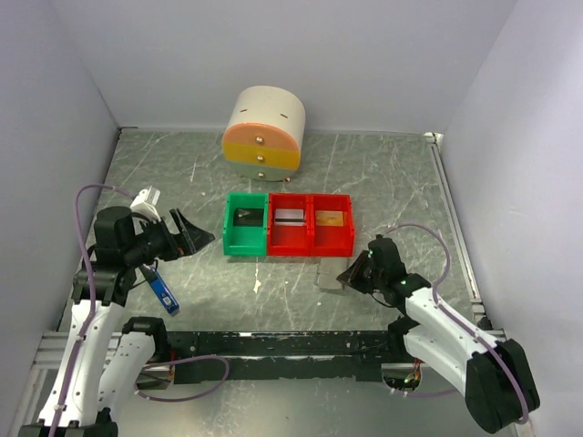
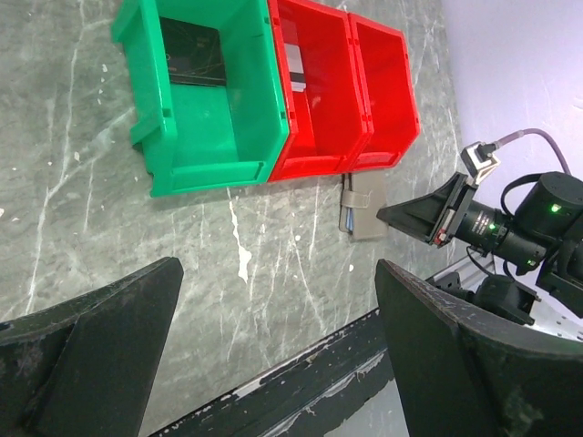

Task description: Take the credit cards out of the card holder

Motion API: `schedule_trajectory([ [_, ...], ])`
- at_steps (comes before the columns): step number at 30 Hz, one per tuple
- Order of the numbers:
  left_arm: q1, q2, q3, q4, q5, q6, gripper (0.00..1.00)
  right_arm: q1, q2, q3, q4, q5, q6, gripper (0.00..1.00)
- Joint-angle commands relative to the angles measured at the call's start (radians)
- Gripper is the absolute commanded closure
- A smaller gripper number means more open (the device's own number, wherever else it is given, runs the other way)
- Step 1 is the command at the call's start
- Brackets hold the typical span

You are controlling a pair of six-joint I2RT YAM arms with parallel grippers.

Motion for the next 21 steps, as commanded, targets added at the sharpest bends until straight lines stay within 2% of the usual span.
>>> schedule_trajectory([
  [1, 0.007, 0.053, 0.021, 0.016, 0.048, 0.03, 0.01, -0.003, -0.08, -0.022, -0.083, -0.018, -0.008, 0.92],
  [4, 0.007, 0.087, 0.038, -0.036, 0.047, 0.079, 0.01, -0.003, -0.137, 0.005, -0.117, -0.051, -0.018, 1.0],
  [8, 0.007, 0.108, 0.036, -0.091, 0.024, 0.139, 0.01, -0.001, -0.174, 0.087, -0.232, -0.036, -0.055, 1.0],
  [12, 0.007, 0.117, 0.023, -0.103, 0.008, 0.152, 0.01, 0.0, -0.152, 0.213, -0.401, 0.04, -0.126, 1.0],
  [16, 0.007, 0.136, 0.021, -0.08, 0.012, 0.141, 0.01, 0.019, -0.158, 0.269, -0.463, 0.031, -0.108, 1.0],
  [21, 0.007, 0.175, 0.039, -0.079, -0.019, 0.147, 0.01, 0.095, -0.102, 0.418, -0.689, 0.237, -0.109, 1.0],
])
